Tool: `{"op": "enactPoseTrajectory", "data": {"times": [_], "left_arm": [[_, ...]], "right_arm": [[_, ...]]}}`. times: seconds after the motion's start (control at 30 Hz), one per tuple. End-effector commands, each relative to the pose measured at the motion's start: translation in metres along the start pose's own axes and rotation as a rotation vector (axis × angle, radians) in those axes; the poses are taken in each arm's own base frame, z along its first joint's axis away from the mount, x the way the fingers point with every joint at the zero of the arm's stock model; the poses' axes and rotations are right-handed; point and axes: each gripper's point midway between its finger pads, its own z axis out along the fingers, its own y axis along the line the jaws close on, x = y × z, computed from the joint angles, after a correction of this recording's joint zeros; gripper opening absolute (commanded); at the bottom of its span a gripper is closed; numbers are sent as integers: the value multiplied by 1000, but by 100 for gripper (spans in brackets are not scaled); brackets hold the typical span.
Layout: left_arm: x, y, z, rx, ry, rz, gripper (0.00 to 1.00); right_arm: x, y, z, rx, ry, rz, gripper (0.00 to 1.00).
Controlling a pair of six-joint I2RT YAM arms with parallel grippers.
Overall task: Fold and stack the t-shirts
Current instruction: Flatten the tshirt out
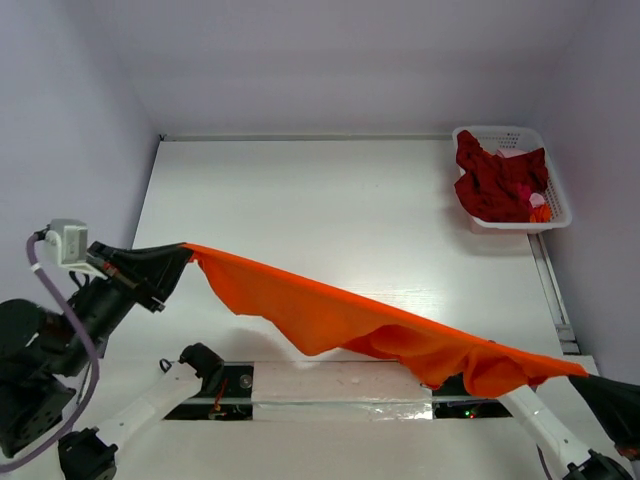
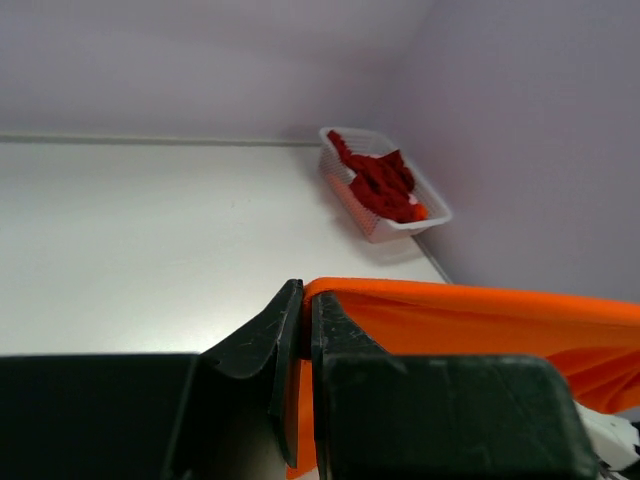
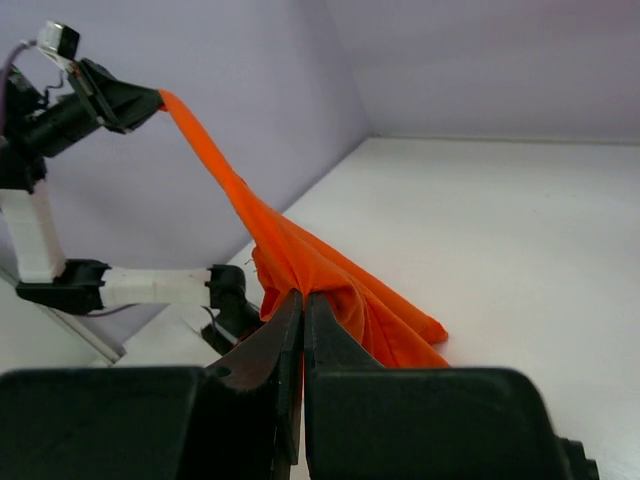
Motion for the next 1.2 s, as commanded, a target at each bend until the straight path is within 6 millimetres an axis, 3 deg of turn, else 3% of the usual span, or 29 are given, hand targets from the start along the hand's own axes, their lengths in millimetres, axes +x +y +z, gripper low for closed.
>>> {"op": "enactPoseTrajectory", "data": {"times": [0.0,0.23,0.37,0.5,0.67,0.77,0.9,1.17], "left_arm": [[-55,4,-27,-49,-224,30,0],[-81,-17,-60,56,-320,31,0],[-83,-22,-69,91,-335,34,0],[-83,-26,-77,121,-344,30,0],[-93,-39,-94,186,-377,15,0],[-96,-36,-93,167,-386,10,0],[-86,-14,-68,41,-349,8,0],[-61,17,-26,-109,-293,-9,0]], "right_arm": [[-30,10,-27,-18,-131,-16,0],[-51,42,-58,-150,-222,-15,0],[-54,56,-79,-235,-252,21,0],[-61,59,-108,-325,-297,100,0],[-65,56,-119,-344,-320,133,0],[-66,58,-111,-351,-314,131,0],[-62,49,-87,-306,-281,129,0],[-48,17,-20,-142,-184,125,0]]}}
